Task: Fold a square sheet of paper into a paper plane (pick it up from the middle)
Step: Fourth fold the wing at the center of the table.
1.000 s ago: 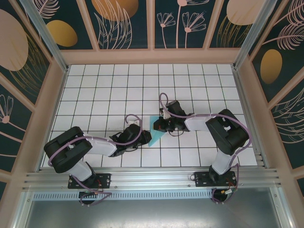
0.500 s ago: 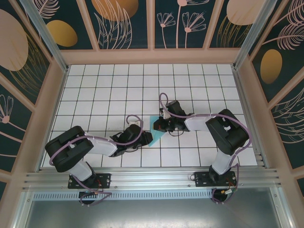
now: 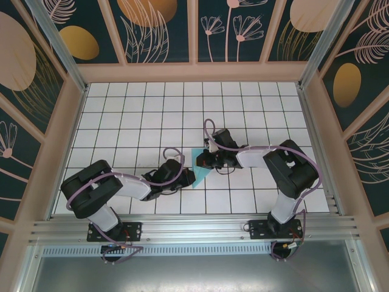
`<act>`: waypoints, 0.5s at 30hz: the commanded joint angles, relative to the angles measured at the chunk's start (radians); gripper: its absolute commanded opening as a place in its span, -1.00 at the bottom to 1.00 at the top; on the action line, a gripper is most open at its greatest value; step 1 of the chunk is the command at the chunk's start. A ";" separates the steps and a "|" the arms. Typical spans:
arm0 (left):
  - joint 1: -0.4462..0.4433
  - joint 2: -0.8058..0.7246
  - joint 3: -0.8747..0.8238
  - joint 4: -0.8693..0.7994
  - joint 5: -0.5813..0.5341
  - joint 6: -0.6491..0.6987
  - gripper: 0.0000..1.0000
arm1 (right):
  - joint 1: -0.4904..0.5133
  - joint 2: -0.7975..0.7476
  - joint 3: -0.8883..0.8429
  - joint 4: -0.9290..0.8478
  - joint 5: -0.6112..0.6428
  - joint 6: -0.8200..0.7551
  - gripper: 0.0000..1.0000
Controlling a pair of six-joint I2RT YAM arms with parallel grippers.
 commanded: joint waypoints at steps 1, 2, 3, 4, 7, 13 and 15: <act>0.007 0.016 0.007 0.052 0.020 -0.005 -0.87 | 0.006 -0.014 0.021 0.011 -0.016 -0.008 -0.90; 0.007 0.019 0.005 0.060 0.021 -0.008 -0.90 | 0.006 -0.016 0.021 0.010 -0.017 -0.007 -0.90; 0.007 0.023 0.000 0.075 0.023 -0.013 -0.90 | 0.006 -0.017 0.018 0.011 -0.017 -0.008 -0.90; 0.007 0.027 -0.007 0.094 0.026 -0.019 -0.91 | 0.007 -0.017 0.019 0.010 -0.017 -0.008 -0.89; 0.007 0.034 -0.024 0.160 0.042 -0.031 -0.95 | 0.006 -0.017 0.020 0.008 -0.019 -0.009 -0.89; 0.010 0.039 -0.045 0.185 0.041 -0.043 -1.00 | 0.007 -0.013 0.020 0.006 -0.020 -0.010 -0.88; 0.011 0.045 -0.046 0.178 0.041 -0.045 -1.00 | 0.006 -0.016 0.022 0.002 -0.019 -0.012 -0.86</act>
